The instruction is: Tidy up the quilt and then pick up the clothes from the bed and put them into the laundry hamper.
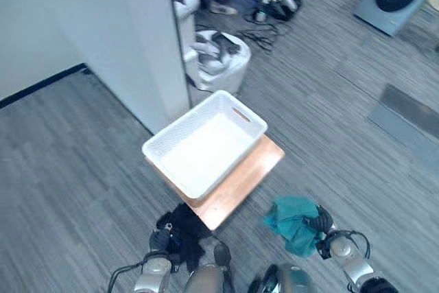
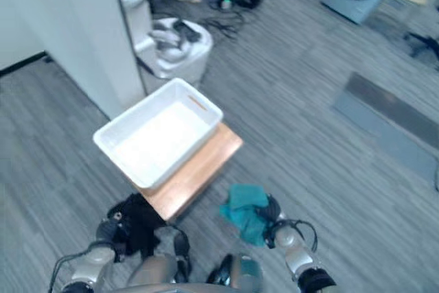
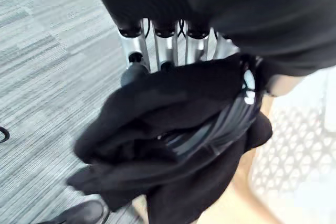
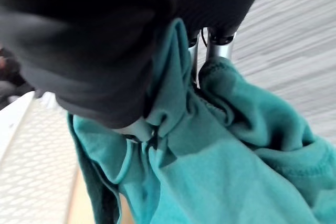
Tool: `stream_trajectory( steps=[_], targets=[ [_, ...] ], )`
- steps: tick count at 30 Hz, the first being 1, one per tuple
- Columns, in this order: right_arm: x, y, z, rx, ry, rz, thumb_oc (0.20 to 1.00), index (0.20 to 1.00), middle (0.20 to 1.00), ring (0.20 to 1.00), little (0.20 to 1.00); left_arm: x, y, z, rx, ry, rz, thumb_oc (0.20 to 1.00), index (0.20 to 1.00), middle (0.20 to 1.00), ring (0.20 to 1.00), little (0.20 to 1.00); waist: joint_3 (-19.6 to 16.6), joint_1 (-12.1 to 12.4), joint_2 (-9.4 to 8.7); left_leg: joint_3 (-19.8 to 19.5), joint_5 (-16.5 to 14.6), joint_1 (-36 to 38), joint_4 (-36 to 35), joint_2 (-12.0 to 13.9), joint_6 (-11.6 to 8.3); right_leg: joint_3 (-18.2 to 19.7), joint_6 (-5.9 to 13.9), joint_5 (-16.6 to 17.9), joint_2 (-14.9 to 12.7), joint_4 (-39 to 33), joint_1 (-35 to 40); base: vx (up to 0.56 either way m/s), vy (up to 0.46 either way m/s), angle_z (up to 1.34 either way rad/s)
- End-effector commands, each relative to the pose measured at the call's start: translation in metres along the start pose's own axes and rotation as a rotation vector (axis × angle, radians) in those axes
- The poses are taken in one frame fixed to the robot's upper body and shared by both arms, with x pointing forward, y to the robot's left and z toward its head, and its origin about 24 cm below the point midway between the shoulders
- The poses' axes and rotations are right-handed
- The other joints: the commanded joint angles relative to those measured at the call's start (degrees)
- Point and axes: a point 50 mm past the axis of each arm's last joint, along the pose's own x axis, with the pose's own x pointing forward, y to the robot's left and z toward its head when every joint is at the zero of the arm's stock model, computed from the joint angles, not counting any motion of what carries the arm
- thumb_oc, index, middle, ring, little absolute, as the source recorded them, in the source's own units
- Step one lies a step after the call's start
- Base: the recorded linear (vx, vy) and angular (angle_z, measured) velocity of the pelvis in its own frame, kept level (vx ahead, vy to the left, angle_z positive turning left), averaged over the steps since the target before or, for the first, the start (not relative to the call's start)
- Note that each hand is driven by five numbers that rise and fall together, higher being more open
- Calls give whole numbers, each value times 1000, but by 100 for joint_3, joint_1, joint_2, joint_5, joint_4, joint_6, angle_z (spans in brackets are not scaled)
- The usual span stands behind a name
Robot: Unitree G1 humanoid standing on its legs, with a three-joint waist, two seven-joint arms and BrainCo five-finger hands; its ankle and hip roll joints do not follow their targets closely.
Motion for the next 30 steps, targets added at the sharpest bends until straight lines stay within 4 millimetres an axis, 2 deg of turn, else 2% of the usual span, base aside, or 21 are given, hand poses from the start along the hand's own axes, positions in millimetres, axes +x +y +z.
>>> stream_trajectory(
  steps=[1,3,5,6,7,8,9,10,12,13,14,15,16,17,18,20,21,22,24,26,30],
  targets=[
    [6,-20,25,-20,-122,-69,200,200,200,200,200,0,4,5,41,-58,15,200,200,200,200,200,72,74,41,46,-312,236,-225,582,-847,905,363,648,-195,-2211,524,426,-403,177],
    [1,-32,25,-55,-147,-97,200,200,200,200,200,1,4,1,97,-42,24,200,200,200,200,200,89,-229,-1,-771,-479,336,-190,575,-933,2613,482,968,-102,-3184,322,492,-453,163],
    [-1,-35,26,-54,-152,-107,200,200,200,200,200,2,7,2,115,-40,30,200,200,200,200,200,142,-235,-30,-873,-512,425,-204,609,-993,2827,554,1050,-39,-3062,212,326,-373,164],
    [-4,-60,44,-114,-254,-193,200,200,200,200,200,4,16,1,108,-33,53,200,200,200,200,200,167,-229,-112,-1195,-536,449,-42,807,-1155,2288,622,1157,-166,-2840,145,241,-380,167],
    [-5,-60,44,-114,-254,-193,200,200,200,200,200,4,15,1,108,-32,52,200,200,200,200,200,169,-255,-103,-1226,-538,446,-37,813,-1158,2254,620,1150,-169,-2845,168,454,-599,203],
    [-13,-87,51,-147,-316,-291,200,200,200,200,200,1,22,-7,93,-28,78,200,200,200,200,200,76,-328,-164,-1408,-522,520,-100,915,-1304,2057,640,1153,-111,-3085,366,218,-222,167],
    [-14,-87,50,-148,-314,-291,200,200,200,200,200,1,22,-8,93,-27,77,200,200,200,200,200,80,-344,-155,-1428,-522,528,-102,922,-1307,2030,639,1159,-109,-3108,398,358,-415,161],
    [-20,-111,63,-176,-377,-383,200,200,200,200,200,-6,20,-24,85,17,68,200,200,200,200,200,-48,-317,-152,-1452,-347,450,-161,997,-1388,1821,644,1230,-58,-3370,627,148,-198,96],
    [-23,-117,65,-179,-388,-405,200,200,200,200,200,-7,19,-27,83,26,64,200,200,200,200,200,-77,-336,-133,-1413,-305,416,-154,1016,-1416,1665,636,1250,-57,-3526,759,111,-164,61],
    [-27,-127,69,-194,-412,-446,200,200,200,200,200,-9,17,-30,84,37,59,200,200,200,200,200,-87,-369,-127,-1174,-275,322,-74,1035,-1407,1439,647,1261,-109,-3606,908,11,-203,67],
    [-32,-147,85,-235,-468,-509,200,200,200,200,200,-11,19,-37,90,64,60,200,200,200,200,200,-99,-413,-139,-385,-373,175,297,963,-1355,1159,604,1193,-133,-3621,1057,-27,-172,74],
    [-32,-147,86,-235,-469,-510,200,200,200,200,200,-10,19,-36,89,63,60,200,200,200,200,200,-108,-412,-147,-382,-359,151,300,956,-1351,1166,601,1206,-140,-3621,1032,-73,-172,127],
    [-39,-163,100,-282,-525,-546,200,200,200,200,200,-11,15,-35,97,54,31,200,200,200,200,200,-148,-488,-81,533,-236,124,259,1080,-1359,769,557,1113,-113,-3599,1232,-40,-68,90],
    [-39,-164,100,-282,-524,-546,200,200,200,200,200,-11,15,-35,96,55,30,200,200,200,200,200,-145,-486,-77,537,-226,138,240,1079,-1361,771,556,1113,-110,-3599,1236,23,-50,91],
    [-40,-172,122,-315,-594,-554,200,200,200,200,200,-12,20,-40,103,73,30,200,200,200,200,200,-243,-466,-4,660,-115,250,23,1054,-1377,719,518,1108,-39,-3595,1260,57,15,56],
    [-40,-179,134,-346,-627,-561,200,200,200,200,200,-13,20,-45,130,89,9,200,200,200,200,200,-348,-469,29,727,-42,425,-256,1122,-1462,565,538,1016,-35,-3596,1401,146,5,39],
    [-39,-180,135,-347,-629,-561,200,200,200,200,200,-13,19,-45,129,89,9,200,200,200,200,200,-341,-478,34,726,-27,436,-277,1120,-1466,562,536,1014,-32,-3596,1405,181,-10,21],
    [-35,-175,154,-357,-686,-535,200,200,200,200,200,-15,21,-48,139,97,7,200,200,200,200,200,-401,-391,42,691,24,510,-405,1105,-1467,545,527,1013,-24,-3610,1431,64,-8,30],
    [-33,-175,163,-365,-706,-531,200,200,200,200,200,-15,21,-49,134,97,6,200,200,200,200,200,-414,-369,47,714,66,560,-487,1106,-1480,519,533,1018,-27,-3618,1451,51,-4,11],
    [-28,-172,187,-383,-761,-518,200,200,200,200,200,-17,22,-48,104,84,18,200,200,200,200,200,-406,-219,60,717,127,583,-555,1122,-1502,453,536,1026,-55,-3621,1469,42,8,-2],
    [-23,-167,198,-376,-783,-503,200,200,200,200,200,-17,29,-36,64,18,43,200,200,200,200,200,-322,-79,72,727,300,460,-592,1136,-1498,316,499,1144,-101,-3621,1396,-19,7,8]
  ],
)
